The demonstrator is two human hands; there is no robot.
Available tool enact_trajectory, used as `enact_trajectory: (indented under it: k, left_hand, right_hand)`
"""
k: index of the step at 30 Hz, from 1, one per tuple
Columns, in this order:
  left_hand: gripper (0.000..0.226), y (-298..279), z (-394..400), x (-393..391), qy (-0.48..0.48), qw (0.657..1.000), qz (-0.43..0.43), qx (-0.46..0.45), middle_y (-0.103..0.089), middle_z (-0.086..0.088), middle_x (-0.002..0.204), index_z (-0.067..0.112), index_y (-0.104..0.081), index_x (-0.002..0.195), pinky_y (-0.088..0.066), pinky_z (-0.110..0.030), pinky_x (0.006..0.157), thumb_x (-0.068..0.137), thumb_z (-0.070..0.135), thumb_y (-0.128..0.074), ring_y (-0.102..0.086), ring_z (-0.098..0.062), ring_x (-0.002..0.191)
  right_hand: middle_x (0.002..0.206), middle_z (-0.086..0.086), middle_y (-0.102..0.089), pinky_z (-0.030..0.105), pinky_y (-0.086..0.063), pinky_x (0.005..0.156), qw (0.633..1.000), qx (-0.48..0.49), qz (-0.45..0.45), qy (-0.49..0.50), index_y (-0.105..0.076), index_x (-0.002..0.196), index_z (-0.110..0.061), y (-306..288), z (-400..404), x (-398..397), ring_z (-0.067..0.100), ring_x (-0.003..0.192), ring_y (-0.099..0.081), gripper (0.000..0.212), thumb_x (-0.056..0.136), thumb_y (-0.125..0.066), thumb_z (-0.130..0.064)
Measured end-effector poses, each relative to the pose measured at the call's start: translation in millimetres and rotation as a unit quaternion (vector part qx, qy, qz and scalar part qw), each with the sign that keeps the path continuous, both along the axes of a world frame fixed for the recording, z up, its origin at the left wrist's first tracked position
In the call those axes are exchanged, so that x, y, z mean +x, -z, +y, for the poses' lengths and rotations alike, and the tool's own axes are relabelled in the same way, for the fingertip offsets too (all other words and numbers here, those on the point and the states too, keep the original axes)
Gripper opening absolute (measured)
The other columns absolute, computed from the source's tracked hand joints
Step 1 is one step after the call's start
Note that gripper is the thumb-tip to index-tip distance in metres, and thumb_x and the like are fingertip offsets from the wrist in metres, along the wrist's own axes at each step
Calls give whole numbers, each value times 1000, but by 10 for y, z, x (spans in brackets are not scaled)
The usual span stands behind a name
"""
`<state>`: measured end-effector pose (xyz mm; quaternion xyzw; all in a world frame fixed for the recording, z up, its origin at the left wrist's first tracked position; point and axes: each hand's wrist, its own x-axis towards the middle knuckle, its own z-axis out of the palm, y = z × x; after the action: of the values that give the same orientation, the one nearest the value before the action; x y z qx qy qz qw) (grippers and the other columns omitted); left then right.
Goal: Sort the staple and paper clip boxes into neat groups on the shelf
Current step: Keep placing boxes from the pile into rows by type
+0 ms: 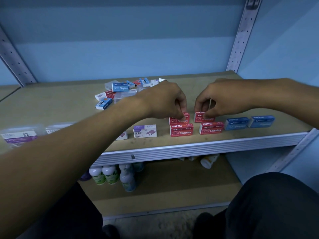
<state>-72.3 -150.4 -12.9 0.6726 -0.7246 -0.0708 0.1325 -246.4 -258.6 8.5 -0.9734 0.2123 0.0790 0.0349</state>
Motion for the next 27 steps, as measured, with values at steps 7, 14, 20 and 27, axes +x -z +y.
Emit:
enact_trajectory:
  k: [7,14,20,27]
  left_hand:
    - [16,-3,26,42,-3,1000,9,-2,-74,12,85,24,-77,91,-50,-16,72,79,35,-79,-67,-1,84]
    - [28,-133,188,284,-40,999,-20,-11,-72,14,91,28,-76,89,-49,-24,82,83,54,-68,-62,-2,86]
    - [34,-89,353,675,-72,994,-77,17,-68,10,108,25,-71,103,-39,-21,77,84,53,-67,-53,-2,82]
    - [51,5,473,1075,-132,986,-95,29,-55,4,124,28,-60,124,-38,-25,90,79,45,-77,-49,-15,115]
  right_hand:
    - [85,-22,-74,22,-53,79,1000,15,-6,2,-73,98,-40,-6,-17,-13,-9,77,-65,11,88,-72,-36]
    - [100,-31,-69,32,-52,87,999,-37,-22,-3,-69,105,-47,-84,-88,85,-1,98,-63,19,90,-59,-54]
    - [116,-24,-60,11,-31,67,999,-32,-11,-5,-59,119,-48,-38,-138,294,2,98,-55,26,93,-59,-52]
    - [134,-7,-54,28,-42,92,1000,-13,-11,17,-53,133,-43,14,-192,581,13,108,-55,41,94,-63,-46]
